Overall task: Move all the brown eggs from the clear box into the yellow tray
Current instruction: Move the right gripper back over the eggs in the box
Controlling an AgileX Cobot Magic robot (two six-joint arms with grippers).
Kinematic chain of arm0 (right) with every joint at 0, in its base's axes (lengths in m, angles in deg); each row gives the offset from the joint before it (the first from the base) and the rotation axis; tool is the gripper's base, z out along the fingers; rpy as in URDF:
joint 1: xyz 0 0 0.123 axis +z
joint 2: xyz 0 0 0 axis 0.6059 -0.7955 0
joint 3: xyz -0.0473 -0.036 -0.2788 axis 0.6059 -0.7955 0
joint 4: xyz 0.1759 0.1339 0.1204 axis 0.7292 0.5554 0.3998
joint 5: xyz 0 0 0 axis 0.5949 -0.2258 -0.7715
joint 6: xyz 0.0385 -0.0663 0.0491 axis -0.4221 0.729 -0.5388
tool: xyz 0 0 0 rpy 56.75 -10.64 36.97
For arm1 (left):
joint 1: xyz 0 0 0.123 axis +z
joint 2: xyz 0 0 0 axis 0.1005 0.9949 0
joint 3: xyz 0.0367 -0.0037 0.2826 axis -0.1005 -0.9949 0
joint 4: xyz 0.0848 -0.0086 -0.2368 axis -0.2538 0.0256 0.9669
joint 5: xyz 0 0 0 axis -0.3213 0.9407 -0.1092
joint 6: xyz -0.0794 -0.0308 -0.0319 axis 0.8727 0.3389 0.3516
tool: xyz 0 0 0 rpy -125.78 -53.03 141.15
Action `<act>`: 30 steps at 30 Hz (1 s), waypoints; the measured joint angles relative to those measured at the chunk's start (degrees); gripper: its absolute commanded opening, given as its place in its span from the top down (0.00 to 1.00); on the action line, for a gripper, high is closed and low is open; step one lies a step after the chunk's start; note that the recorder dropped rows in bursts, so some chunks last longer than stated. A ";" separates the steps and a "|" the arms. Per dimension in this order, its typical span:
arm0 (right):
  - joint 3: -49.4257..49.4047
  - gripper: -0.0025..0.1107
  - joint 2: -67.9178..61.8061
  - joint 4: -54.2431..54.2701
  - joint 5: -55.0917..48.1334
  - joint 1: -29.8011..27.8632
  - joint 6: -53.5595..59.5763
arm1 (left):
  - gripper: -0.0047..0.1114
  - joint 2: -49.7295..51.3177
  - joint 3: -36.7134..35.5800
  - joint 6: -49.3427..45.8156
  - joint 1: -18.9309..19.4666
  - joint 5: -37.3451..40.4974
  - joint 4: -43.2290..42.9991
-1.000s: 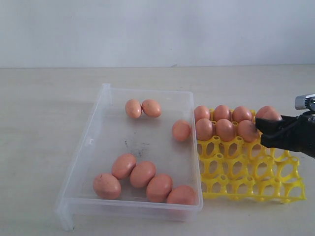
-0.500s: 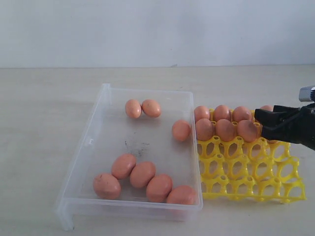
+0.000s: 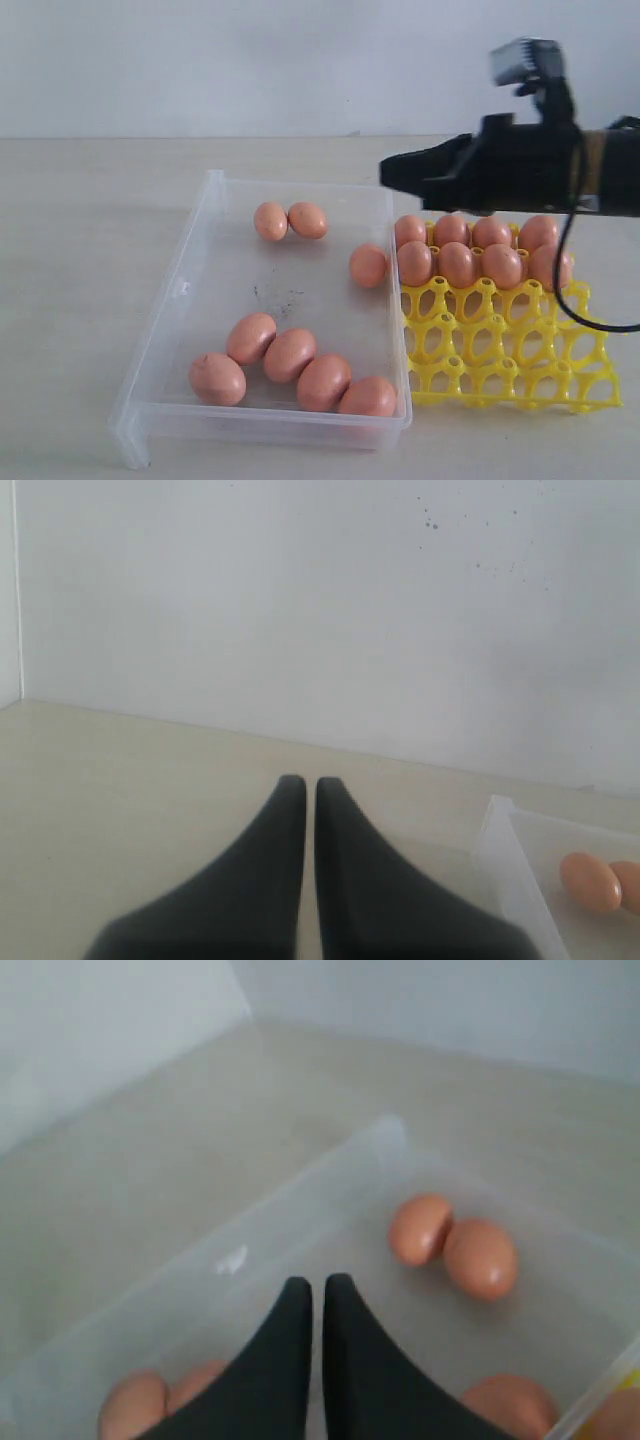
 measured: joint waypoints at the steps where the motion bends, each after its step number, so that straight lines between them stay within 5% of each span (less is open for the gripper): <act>1: 2.47 0.98 0.00 -4.80 -5.41 3.56 -4.62 | 0.93 0.00 0.00 0.00 0.00 0.00 0.00; 7: 12.52 0.98 0.00 -23.56 -24.21 18.89 -28.63 | 0.93 0.00 0.00 0.00 0.00 0.00 0.00; 13: 18.61 0.98 -2.53 -24.76 -25.28 20.82 -38.95 | 0.93 0.00 0.00 0.00 0.00 0.00 0.00; 19: 19.24 0.98 -4.68 -25.61 -33.28 20.96 -29.83 | 0.93 0.00 0.00 0.00 0.00 0.00 0.00; 25: 19.24 0.98 -1.08 -24.66 -59.40 20.96 -20.02 | 0.93 0.00 0.00 0.00 0.00 0.00 0.00; 30: 19.71 0.98 0.67 -11.26 -80.72 20.96 3.69 | 0.93 0.00 0.00 0.00 0.00 0.00 0.00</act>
